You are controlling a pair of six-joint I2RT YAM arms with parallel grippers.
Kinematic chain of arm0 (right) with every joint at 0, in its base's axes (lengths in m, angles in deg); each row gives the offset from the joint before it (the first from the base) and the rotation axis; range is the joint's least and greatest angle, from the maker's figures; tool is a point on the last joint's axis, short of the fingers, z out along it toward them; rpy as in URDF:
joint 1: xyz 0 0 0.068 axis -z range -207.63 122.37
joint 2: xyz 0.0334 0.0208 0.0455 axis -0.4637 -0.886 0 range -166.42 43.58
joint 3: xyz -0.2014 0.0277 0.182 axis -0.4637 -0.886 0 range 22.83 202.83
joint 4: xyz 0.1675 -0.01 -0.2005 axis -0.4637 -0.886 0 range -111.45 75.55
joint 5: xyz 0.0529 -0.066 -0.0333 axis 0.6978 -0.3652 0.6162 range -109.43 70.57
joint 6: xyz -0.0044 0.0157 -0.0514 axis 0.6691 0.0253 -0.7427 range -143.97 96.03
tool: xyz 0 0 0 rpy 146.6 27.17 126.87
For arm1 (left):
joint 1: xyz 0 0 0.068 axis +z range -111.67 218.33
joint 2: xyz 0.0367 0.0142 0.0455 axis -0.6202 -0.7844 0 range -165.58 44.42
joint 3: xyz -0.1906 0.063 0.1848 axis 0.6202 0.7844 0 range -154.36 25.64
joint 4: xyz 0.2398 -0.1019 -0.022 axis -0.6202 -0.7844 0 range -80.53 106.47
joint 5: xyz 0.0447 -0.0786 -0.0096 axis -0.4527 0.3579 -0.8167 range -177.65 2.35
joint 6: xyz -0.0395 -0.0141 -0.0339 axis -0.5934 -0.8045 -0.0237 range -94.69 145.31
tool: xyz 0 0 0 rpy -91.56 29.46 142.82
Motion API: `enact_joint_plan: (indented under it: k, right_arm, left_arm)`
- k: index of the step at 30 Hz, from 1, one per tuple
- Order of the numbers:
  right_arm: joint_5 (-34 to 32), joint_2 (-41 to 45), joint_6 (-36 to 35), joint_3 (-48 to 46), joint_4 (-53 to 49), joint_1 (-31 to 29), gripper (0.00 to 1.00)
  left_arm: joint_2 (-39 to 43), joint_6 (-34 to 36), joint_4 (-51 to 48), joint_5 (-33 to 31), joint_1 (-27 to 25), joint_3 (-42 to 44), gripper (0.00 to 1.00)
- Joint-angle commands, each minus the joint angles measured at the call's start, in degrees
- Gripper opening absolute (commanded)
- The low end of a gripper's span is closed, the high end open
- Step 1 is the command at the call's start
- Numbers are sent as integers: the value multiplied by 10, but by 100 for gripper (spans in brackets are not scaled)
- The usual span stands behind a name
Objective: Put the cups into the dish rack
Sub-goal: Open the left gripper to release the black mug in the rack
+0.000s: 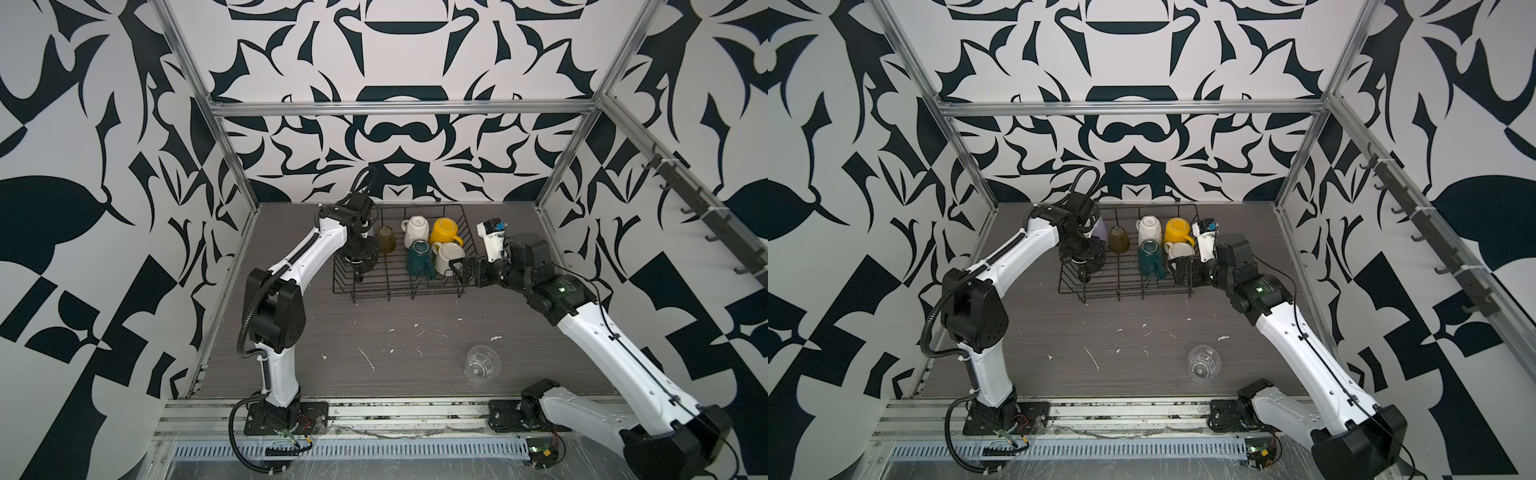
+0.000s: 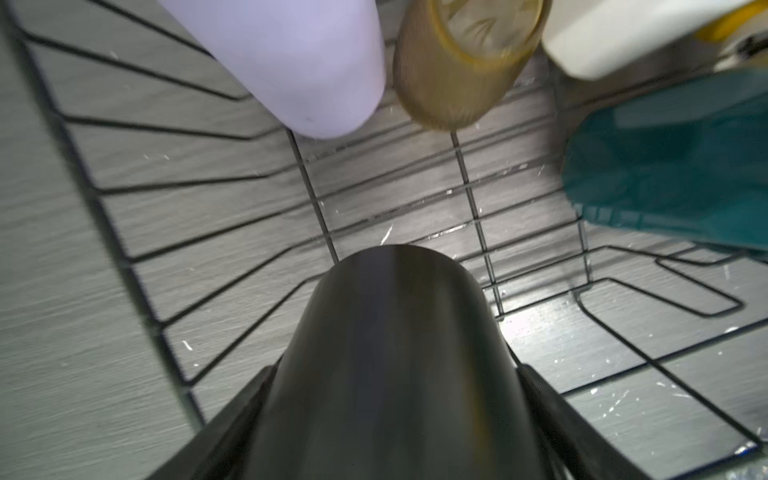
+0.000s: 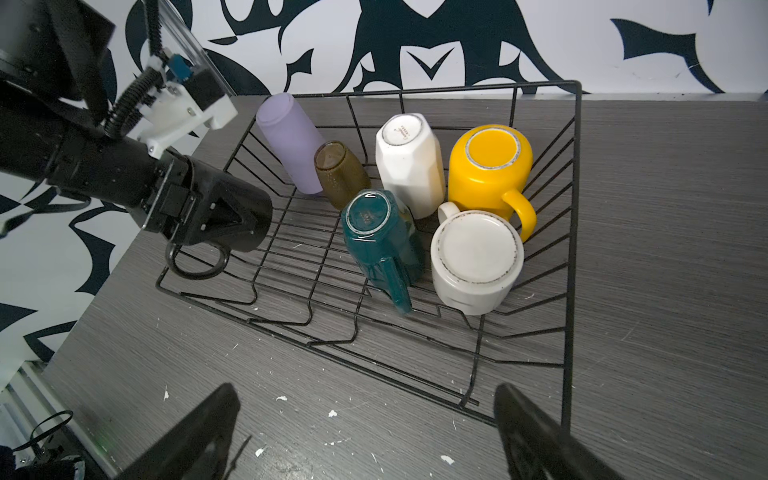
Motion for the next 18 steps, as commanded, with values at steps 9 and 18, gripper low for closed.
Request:
enact_joint_plan:
  k: [9,18]
  right_arm:
    - [-1,18,-7,-2,3,3,98]
    - [-2,19,-8,-5,2,3,98]
  left_arm:
    - [-26,-3,-11,4,-5,-6,38]
    - [-47,-2,-14,-5,-5,-2,43]
